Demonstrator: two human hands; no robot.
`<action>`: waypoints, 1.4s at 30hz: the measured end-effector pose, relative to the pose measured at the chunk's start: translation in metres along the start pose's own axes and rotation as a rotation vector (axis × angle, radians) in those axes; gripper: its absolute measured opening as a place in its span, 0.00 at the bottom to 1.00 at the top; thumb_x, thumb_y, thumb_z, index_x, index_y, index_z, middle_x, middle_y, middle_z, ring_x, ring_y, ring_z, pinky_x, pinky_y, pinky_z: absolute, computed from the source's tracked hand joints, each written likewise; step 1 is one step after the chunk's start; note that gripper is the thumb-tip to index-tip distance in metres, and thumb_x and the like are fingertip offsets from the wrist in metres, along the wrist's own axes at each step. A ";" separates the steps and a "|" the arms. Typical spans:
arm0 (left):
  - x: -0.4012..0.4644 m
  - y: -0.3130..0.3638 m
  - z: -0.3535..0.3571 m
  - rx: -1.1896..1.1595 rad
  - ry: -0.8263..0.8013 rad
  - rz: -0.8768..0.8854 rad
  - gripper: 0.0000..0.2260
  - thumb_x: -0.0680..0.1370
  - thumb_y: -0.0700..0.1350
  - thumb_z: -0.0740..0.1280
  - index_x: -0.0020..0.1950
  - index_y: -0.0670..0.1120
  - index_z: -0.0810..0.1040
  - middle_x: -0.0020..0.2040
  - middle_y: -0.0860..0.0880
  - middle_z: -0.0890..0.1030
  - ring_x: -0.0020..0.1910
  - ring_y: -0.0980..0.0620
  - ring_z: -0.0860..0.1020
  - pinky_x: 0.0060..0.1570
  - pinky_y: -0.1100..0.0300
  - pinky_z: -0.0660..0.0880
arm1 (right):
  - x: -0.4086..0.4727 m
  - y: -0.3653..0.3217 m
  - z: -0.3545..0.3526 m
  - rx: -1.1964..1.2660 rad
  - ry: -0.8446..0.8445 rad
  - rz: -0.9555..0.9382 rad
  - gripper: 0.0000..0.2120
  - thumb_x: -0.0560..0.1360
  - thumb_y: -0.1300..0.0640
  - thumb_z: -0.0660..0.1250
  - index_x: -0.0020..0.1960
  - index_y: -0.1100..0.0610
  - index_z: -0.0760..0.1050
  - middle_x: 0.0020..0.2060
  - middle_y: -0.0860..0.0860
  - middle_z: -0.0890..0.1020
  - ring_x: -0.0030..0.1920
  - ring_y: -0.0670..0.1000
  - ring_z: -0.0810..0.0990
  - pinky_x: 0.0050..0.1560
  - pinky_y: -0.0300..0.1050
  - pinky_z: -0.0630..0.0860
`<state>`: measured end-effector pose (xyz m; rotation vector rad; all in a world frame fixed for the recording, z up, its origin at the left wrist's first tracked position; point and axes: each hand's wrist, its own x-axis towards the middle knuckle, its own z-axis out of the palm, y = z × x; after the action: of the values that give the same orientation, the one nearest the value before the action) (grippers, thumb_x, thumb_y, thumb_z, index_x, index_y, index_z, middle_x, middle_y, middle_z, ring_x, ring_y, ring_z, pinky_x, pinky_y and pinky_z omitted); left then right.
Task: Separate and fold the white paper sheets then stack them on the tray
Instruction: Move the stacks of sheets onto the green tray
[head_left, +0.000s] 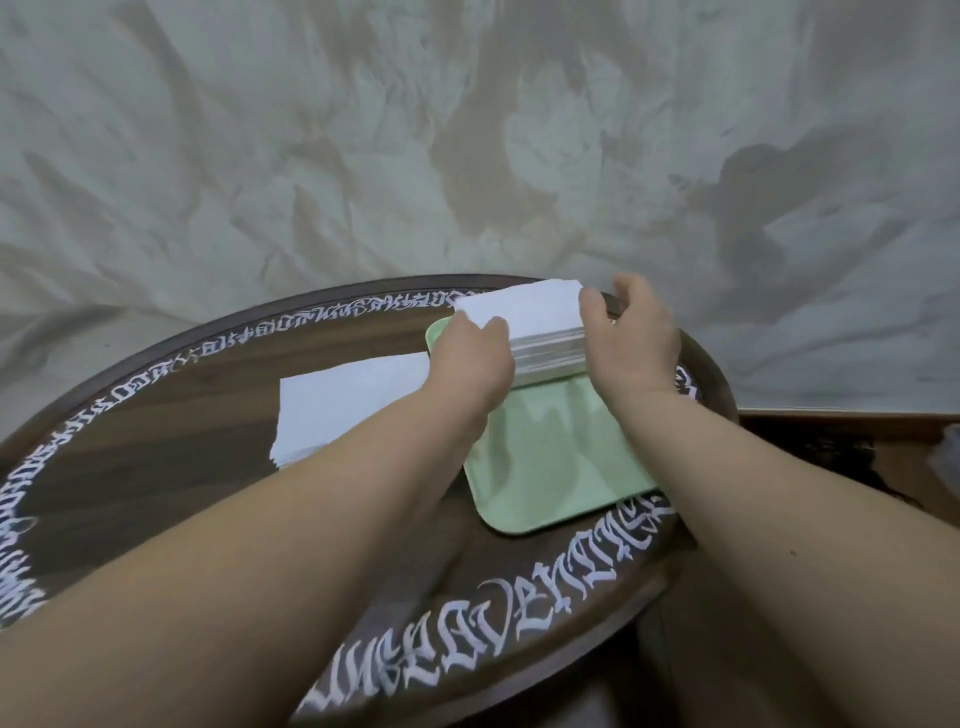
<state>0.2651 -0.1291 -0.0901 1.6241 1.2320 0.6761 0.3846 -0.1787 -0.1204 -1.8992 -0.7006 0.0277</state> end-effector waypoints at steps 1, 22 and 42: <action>-0.006 0.000 -0.006 -0.035 -0.005 0.092 0.14 0.83 0.43 0.56 0.67 0.41 0.71 0.52 0.51 0.75 0.46 0.55 0.74 0.44 0.62 0.71 | -0.011 -0.008 -0.001 0.035 0.008 -0.050 0.17 0.79 0.50 0.62 0.62 0.59 0.74 0.59 0.55 0.79 0.61 0.58 0.73 0.57 0.45 0.66; -0.017 -0.107 -0.165 -0.280 0.004 -0.546 0.17 0.74 0.61 0.70 0.51 0.48 0.76 0.39 0.49 0.76 0.37 0.52 0.75 0.35 0.62 0.70 | -0.118 -0.063 0.062 -0.334 -0.541 -0.053 0.16 0.78 0.55 0.59 0.33 0.57 0.62 0.29 0.51 0.66 0.39 0.57 0.68 0.30 0.47 0.57; -0.045 -0.122 -0.219 -0.575 -0.131 -0.362 0.10 0.79 0.50 0.66 0.58 0.47 0.77 0.47 0.47 0.82 0.48 0.47 0.82 0.41 0.53 0.80 | -0.149 -0.082 0.095 0.262 -0.731 0.309 0.26 0.74 0.38 0.61 0.66 0.52 0.69 0.61 0.50 0.75 0.58 0.52 0.75 0.60 0.51 0.72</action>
<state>0.0138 -0.0889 -0.1106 0.9277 1.0702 0.6091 0.1924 -0.1494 -0.1355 -1.7066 -0.8187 0.9996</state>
